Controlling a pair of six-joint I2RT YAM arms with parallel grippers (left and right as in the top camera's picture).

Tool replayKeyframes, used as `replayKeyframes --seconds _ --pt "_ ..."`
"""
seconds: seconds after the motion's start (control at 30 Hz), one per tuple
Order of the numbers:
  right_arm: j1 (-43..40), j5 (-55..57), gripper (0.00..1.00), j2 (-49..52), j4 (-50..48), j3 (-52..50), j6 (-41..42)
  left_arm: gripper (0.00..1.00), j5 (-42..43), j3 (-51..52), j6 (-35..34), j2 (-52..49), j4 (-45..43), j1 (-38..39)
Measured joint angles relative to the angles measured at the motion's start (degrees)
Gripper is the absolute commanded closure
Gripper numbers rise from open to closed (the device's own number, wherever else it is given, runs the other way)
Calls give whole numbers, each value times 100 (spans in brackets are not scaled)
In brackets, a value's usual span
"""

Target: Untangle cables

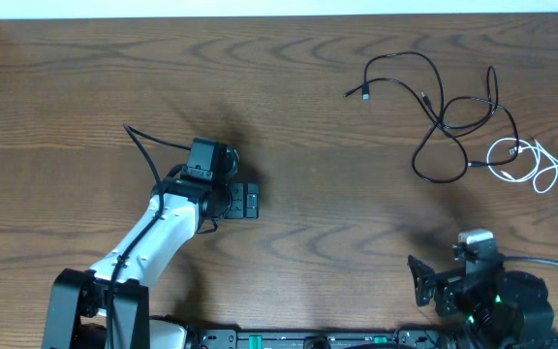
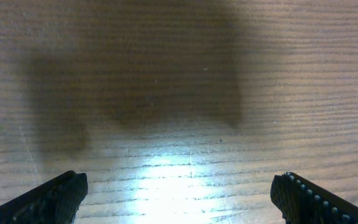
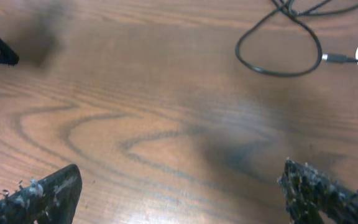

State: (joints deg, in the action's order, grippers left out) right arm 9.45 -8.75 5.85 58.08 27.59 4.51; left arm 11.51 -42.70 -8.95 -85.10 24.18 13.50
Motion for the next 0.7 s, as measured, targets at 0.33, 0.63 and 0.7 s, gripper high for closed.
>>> replayKeyframes --seconds 0.33,0.63,0.7 --pt "-131 2 1 -511 -61 -772 0 0 0 0 0 0 0 0" --pt "-131 0 1 -514 -109 -824 0 0 0 0 0 0 0 0" --pt "-131 2 1 -511 -533 -855 2 0 0 0 0 0 0 0"
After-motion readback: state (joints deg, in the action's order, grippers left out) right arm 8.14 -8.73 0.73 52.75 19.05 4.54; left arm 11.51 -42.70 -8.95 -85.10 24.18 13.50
